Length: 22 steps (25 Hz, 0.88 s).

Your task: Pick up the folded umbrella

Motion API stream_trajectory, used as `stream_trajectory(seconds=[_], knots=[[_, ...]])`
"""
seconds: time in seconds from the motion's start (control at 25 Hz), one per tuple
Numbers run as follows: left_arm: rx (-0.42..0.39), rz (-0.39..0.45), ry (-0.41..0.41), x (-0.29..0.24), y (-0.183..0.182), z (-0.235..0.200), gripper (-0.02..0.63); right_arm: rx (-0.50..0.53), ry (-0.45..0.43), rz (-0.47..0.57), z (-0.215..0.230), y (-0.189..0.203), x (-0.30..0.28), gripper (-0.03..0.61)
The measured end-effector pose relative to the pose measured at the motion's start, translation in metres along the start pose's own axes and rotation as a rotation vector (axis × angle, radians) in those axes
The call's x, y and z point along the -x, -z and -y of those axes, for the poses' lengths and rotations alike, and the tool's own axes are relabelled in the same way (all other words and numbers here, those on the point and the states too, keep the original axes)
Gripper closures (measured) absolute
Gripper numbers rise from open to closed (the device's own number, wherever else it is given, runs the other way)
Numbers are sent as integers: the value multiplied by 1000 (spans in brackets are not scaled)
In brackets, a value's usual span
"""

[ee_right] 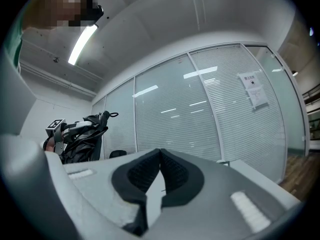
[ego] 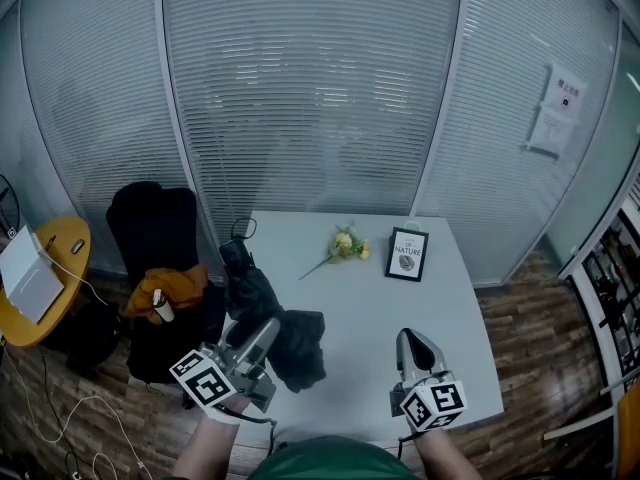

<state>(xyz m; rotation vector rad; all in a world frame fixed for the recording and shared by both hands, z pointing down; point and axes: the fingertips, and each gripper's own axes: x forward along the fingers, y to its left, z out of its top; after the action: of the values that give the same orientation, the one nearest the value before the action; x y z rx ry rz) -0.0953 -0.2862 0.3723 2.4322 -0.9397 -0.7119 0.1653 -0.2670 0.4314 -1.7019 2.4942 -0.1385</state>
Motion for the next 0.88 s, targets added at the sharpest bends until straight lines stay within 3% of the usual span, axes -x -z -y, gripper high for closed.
stream_trajectory(seconds=[0.88], knots=[[46, -7, -22, 1, 11, -9, 345, -28, 3, -40, 6, 14, 0, 575]])
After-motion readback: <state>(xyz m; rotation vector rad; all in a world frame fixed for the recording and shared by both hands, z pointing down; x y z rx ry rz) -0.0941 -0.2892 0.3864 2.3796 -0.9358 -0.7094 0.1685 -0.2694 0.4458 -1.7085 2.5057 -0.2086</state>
